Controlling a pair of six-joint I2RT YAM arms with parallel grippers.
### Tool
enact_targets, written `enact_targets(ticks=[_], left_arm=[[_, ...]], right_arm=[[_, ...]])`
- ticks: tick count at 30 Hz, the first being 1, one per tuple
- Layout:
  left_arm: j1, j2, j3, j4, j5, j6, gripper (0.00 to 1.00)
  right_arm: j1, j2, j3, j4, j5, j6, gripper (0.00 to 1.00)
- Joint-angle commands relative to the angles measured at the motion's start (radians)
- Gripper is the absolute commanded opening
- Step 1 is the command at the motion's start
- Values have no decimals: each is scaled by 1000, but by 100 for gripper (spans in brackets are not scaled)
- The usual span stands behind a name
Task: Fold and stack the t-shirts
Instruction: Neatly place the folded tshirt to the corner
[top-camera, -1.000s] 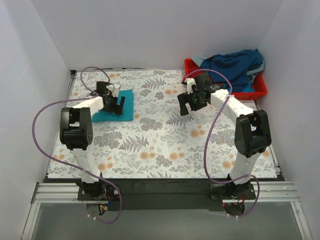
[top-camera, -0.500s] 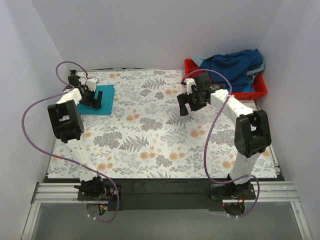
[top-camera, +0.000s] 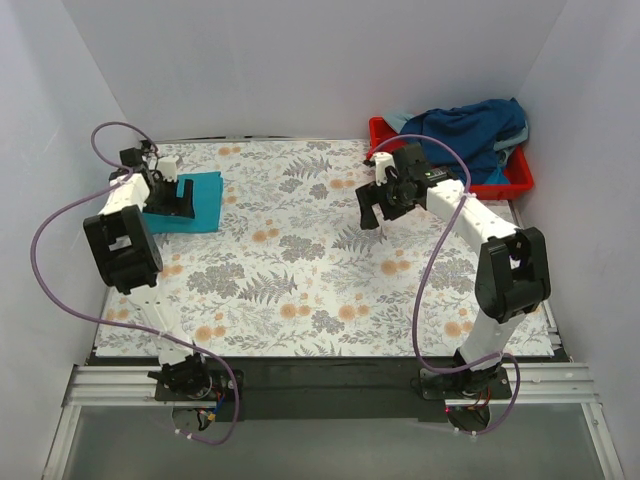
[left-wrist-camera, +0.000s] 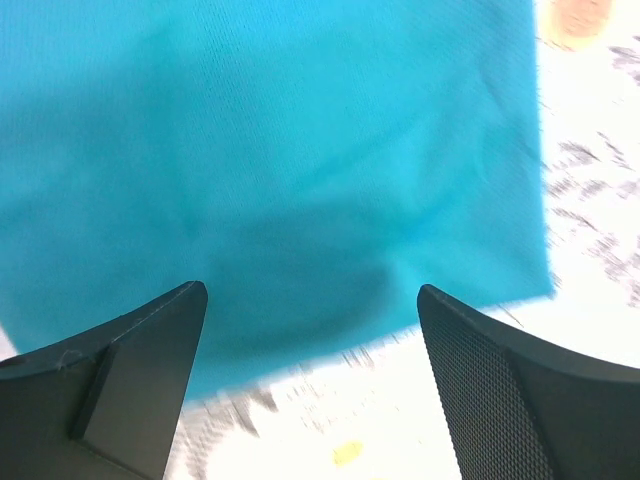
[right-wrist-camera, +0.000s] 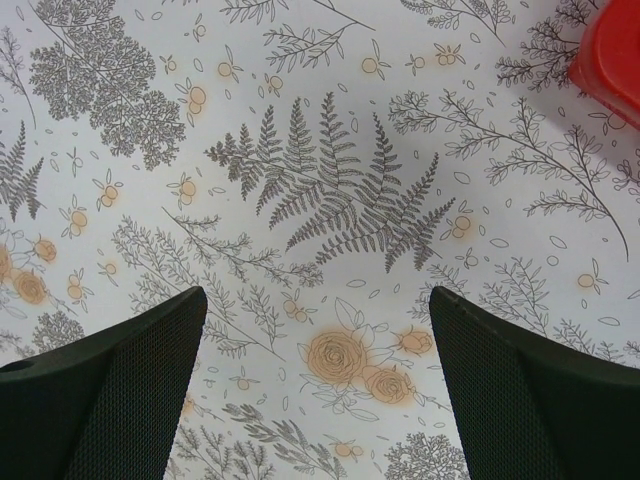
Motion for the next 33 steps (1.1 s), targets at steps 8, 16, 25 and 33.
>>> enact_targets(ticks=[8, 16, 25, 33], left_arm=[[5, -323, -282, -28, -30, -179, 88], [-30, -341, -439, 102, -172, -294, 89], [-90, -213, -454, 221, -274, -364, 90], [-115, -82, -350, 248, -275, -434, 91]], right_arm=[[-3, -113, -10, -3, -9, -13, 98], [-1, -128, -3, -16, 13, -26, 98], [-4, -138, -10, -19, 10, -30, 98], [-13, -121, -9, -19, -3, -30, 98]])
